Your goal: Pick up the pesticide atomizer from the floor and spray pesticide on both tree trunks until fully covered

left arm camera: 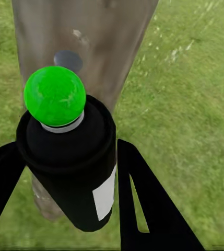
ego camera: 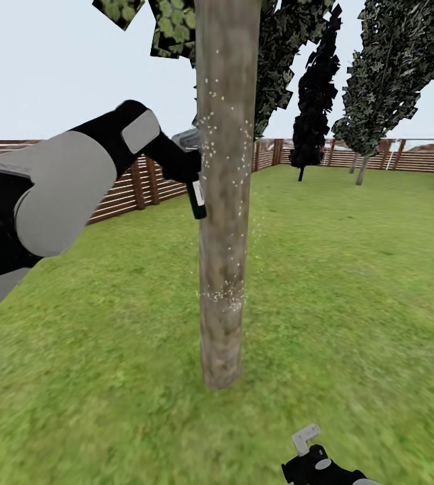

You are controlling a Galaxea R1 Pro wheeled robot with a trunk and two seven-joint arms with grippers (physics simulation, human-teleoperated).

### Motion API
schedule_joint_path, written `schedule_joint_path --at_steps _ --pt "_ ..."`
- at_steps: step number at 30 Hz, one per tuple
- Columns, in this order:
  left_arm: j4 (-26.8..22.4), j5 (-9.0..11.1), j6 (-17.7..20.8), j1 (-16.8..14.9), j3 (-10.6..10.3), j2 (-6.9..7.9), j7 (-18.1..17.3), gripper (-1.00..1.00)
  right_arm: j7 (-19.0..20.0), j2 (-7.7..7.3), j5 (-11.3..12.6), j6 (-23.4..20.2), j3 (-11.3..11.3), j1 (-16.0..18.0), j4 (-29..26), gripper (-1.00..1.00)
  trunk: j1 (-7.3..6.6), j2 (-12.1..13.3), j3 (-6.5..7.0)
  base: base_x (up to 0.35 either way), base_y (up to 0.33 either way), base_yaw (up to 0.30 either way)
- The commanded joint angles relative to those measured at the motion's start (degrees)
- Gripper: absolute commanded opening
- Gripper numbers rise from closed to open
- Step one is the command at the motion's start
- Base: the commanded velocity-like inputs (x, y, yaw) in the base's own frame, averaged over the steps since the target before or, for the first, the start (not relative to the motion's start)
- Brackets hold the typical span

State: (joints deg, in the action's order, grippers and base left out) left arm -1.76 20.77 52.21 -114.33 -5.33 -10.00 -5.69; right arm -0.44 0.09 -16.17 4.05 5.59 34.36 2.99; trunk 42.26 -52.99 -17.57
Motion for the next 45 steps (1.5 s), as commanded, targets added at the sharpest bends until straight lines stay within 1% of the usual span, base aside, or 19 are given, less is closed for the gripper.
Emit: schedule_joint_path --at_steps 1,3,5,6,7,12,16,18,19,22,25,31,32,34,36,37,38,40,45 --pt "-0.01 0.06 0.00 0.67 0.06 0.00 -0.03 -1.00 0.00 0.00 0.00 0.01 0.02 0.00 0.00 1.00 0.00 -0.01 0.01 0.000 0.000 0.000" --pt "0.00 0.06 0.02 1.41 -0.01 0.00 -1.38 -1.00 0.00 0.00 0.00 0.05 0.01 0.00 0.00 1.00 0.00 -0.01 0.01 0.000 0.000 0.000" --pt "-0.30 0.06 0.00 1.53 -0.13 0.00 -6.91 -1.00 0.00 0.00 0.00 0.05 0.03 0.00 0.00 1.00 0.00 -0.01 0.01 0.000 0.000 0.000" --pt "-1.53 0.09 0.00 1.55 -0.18 0.00 -8.49 -1.00 0.00 0.00 0.00 0.05 -0.02 0.00 0.00 1.00 0.00 -0.01 0.01 0.000 0.000 0.000" --pt "-4.79 0.13 0.15 1.56 -0.20 0.00 -9.35 -1.00 0.00 0.00 0.00 0.04 0.02 0.00 0.00 1.00 0.00 -0.01 0.01 0.000 0.000 0.000" --pt "-8.74 0.18 0.38 1.57 -0.27 0.00 -13.73 -1.00 0.00 0.02 0.00 0.02 0.03 0.00 0.00 1.00 0.00 -0.01 0.01 0.000 0.000 0.000" --pt "-10.87 0.30 0.45 1.57 -0.27 0.00 -14.06 -1.00 0.00 0.02 0.00 0.04 0.02 0.00 0.00 1.00 0.00 -0.01 0.01 0.000 0.000 0.000" --pt "-11.73 1.47 0.70 1.57 -0.13 0.00 -14.07 -1.00 0.00 0.00 0.00 0.00 0.03 0.00 0.00 1.00 0.00 -0.01 0.01 0.000 0.000 0.000" --pt "-10.66 1.63 0.73 1.57 -0.09 0.00 -14.04 -1.00 0.00 0.00 0.00 0.03 0.03 0.00 0.00 1.00 0.00 -0.01 0.01 0.000 0.000 0.000" --pt "-2.94 1.87 0.39 1.57 0.02 0.00 -14.00 -1.00 0.00 0.00 0.00 0.05 0.01 0.00 0.00 1.00 0.00 -0.01 0.01 0.000 0.000 0.000" --pt "-0.60 1.90 0.23 1.77 -0.01 0.00 -14.11 -1.00 0.00 0.00 0.00 0.05 0.03 0.00 0.00 1.00 0.00 -0.01 0.01 0.000 0.000 0.000" --pt "-0.01 1.77 -1.42 8.01 -0.03 0.00 -14.10 -1.00 0.00 0.00 0.00 0.03 0.03 0.00 0.00 1.00 0.00 -0.01 0.01 0.000 0.000 0.000" --pt "0.00 1.72 -2.95 10.32 -0.03 0.00 -14.06 -1.00 0.00 0.00 0.00 0.02 0.02 0.00 0.00 1.00 0.00 -0.01 0.01 0.000 0.000 0.000" --pt "0.04 1.59 -4.87 12.44 -0.12 0.00 -13.98 -1.00 0.00 0.00 0.00 0.00 0.02 0.00 0.00 1.00 0.00 -0.01 0.01 0.000 0.000 0.000" --pt "0.04 0.04 -5.56 13.82 -0.18 0.00 -13.94 -1.00 0.00 0.00 0.00 0.02 0.01 0.00 0.00 1.00 0.00 -0.01 0.01 0.000 0.000 0.000" --pt "0.07 -2.70 -6.25 15.20 -0.20 0.00 -13.87 -1.00 0.00 0.00 0.00 0.00 -0.01 0.00 0.00 1.00 0.00 -0.01 0.01 0.000 0.000 0.000" --pt "0.08 -4.24 -7.72 16.46 -0.20 0.00 -13.90 -1.00 0.00 0.00 0.00 0.00 -0.01 0.00 0.00 1.00 0.00 -0.01 0.01 0.000 0.000 0.000" --pt "0.07 -4.95 -8.79 17.77 -0.25 0.00 -13.91 -1.00 0.00 0.00 0.00 0.00 0.01 0.00 0.00 1.00 0.00 -0.01 0.01 0.000 0.000 0.000" --pt "0.08 -5.29 -11.42 19.09 -0.22 0.00 -13.85 -1.00 0.00 0.40 0.00 -0.06 0.03 0.00 0.00 1.00 0.00 -0.01 0.01 0.000 0.000 0.000"
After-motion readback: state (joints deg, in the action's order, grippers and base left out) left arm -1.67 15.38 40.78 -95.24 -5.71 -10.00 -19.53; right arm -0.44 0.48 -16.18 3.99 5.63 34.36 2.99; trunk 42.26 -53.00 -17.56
